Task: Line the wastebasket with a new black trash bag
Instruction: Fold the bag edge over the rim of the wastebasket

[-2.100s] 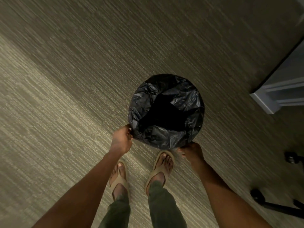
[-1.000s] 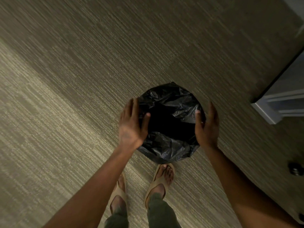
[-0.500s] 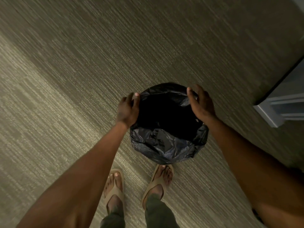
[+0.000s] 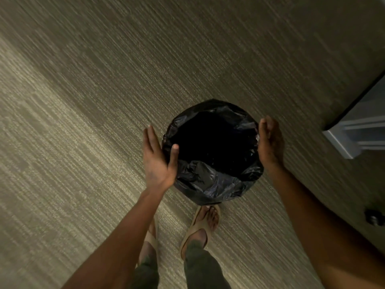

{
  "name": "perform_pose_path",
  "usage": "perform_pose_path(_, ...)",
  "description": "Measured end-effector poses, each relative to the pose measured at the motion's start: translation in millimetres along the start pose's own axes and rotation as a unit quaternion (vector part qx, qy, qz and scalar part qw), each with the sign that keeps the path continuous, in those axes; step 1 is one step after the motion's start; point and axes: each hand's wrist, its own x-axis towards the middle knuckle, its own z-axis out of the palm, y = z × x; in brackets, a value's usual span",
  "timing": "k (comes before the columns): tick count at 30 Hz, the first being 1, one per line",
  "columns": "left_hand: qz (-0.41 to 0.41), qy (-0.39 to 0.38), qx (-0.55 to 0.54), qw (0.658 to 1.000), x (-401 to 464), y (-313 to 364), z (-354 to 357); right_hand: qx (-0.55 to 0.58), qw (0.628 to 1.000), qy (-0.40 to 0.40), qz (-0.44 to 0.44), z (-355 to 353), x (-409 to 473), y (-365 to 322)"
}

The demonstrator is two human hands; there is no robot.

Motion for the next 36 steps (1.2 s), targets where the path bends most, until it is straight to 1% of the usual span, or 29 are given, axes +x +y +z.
perform_pose_path(1, -0.027, 0.032, -0.017, 0.999, -6.5, 6.3, -3.2, 0.034, 0.999, 0.038, 0.005, 0.6, -13.8, 3.5)
perform_pose_path(3, -0.114, 0.047, -0.1, 0.987, -30.3, 22.7, -1.8, 0.085, 0.987, 0.129, 0.053, 7.7, -48.7, 17.1)
perform_pose_path(4, -0.169, 0.039, -0.148, 0.974, -44.3, 32.9, 0.7, 0.113, 0.975, 0.163, 0.1, 16.3, -67.9, 23.5)
perform_pose_path(5, -0.222, 0.032, -0.203, 0.953, -57.6, 40.2, 6.6, 0.165, 0.955, 0.188, 0.16, 27.0, -88.5, 29.0)
perform_pose_path(6, -0.275, 0.025, -0.265, 0.924, -68.7, 42.9, 16.5, 0.239, 0.926, 0.197, 0.218, 37.7, -105.4, 30.9)
perform_pose_path(7, -0.326, 0.019, -0.334, 0.884, -75.8, 45.9, 25.9, 0.324, 0.892, 0.184, 0.256, 49.5, -118.2, 35.2)
perform_pose_path(9, -0.412, 0.002, -0.466, 0.783, -76.0, 48.4, 41.7, 0.492, 0.816, 0.123, 0.279, 69.1, -130.4, 33.1)
perform_pose_path(10, -0.439, 0.005, -0.507, 0.741, -71.4, 51.4, 45.7, 0.556, 0.777, 0.09, 0.282, 73.4, -132.6, 28.3)
perform_pose_path(11, -0.455, 0.005, -0.536, 0.711, -67.5, 53.3, 46.5, 0.598, 0.746, 0.069, 0.284, 76.3, -132.7, 26.4)
perform_pose_path(12, -0.453, 0.001, -0.559, 0.694, -63.4, 57.7, 44.1, 0.611, 0.732, 0.06, 0.295, 78.1, -131.4, 24.7)
perform_pose_path(13, -0.447, 0.001, -0.576, 0.685, -58.3, 61.3, 41.5, 0.629, 0.708, 0.061, 0.317, 80.3, -127.8, 25.4)
perform_pose_path(14, -0.436, 0.004, -0.589, 0.68, -53.7, 61.9, 40.6, 0.651, 0.678, 0.057, 0.335, 81.6, -125.2, 27.9)
perform_pose_path(15, -0.426, 0.006, -0.597, 0.68, -51.1, 58.2, 41.4, 0.656, 0.668, 0.055, 0.349, 83.1, -123.8, 31.0)
perform_pose_path(18, -0.41, -0.009, -0.598, 0.688, -43.3, 39.1, 44.9, 0.664, 0.662, 0.035, 0.346, 88.4, -118.4, 48.2)
perform_pose_path(21, -0.4, -0.021, -0.589, 0.702, -34.5, 26.6, 46.0, 0.659, 0.679, 0.009, 0.323, 89.5, -116.2, 59.1)
perform_pose_path(24, -0.383, -0.037, -0.592, 0.708, -36.8, 19.7, 51.4, 0.663, 0.69, -0.035, 0.288, 93.3, -118.2, 64.0)
perform_pose_path(26, -0.371, -0.044, -0.59, 0.716, -39.6, 19.3, 48.1, 0.644, 0.703, -0.021, 0.303, 88.4, -120.7, 63.3)
perform_pose_path(28, -0.37, -0.027, -0.571, 0.732, -40.6, 17.4, 37.1, 0.631, 0.705, 0.01, 0.325, 77.2, -119.9, 67.4)
perform_pose_path(29, -0.379, 0.0, -0.545, 0.748, -39.9, 13.0, 32.3, 0.627, 0.71, 0.032, 0.321, 69.7, -117.1, 71.6)
perform_pose_path(30, -0.378, 0.033, -0.515, 0.769, -39.4, 6.1, 31.3, 0.625, 0.718, 0.043, 0.303, 63.8, -113.0, 74.8)
perform_pose_path(31, -0.37, 0.06, -0.497, 0.783, -40.0, 3.2, 29.8, 0.622, 0.727, 0.048, 0.286, 59.0, -109.2, 75.1)
perform_pose_path(32, -0.348, 0.063, -0.501, 0.79, -41.1, 1.4, 29.3, 0.627, 0.731, 0.04, 0.265, 57.2, -105.5, 73.2)
perform_pose_path(33, -0.323, 0.042, -0.522, 0.788, -41.4, 3.7, 29.5, 0.633, 0.732, 0.023, 0.251, 57.6, -101.5, 69.8)
perform_pose_path(34, -0.299, 0.007, -0.55, 0.78, -41.9, 8.2, 31.5, 0.64, 0.73, 0.003, 0.241, 59.0, -99.1, 65.9)
perform_pose_path(36, -0.288, -0.039, -0.574, 0.765, -41.2, 19.3, 35.8, 0.647, 0.719, -0.023, 0.253, 62.1, -96.2, 58.6)
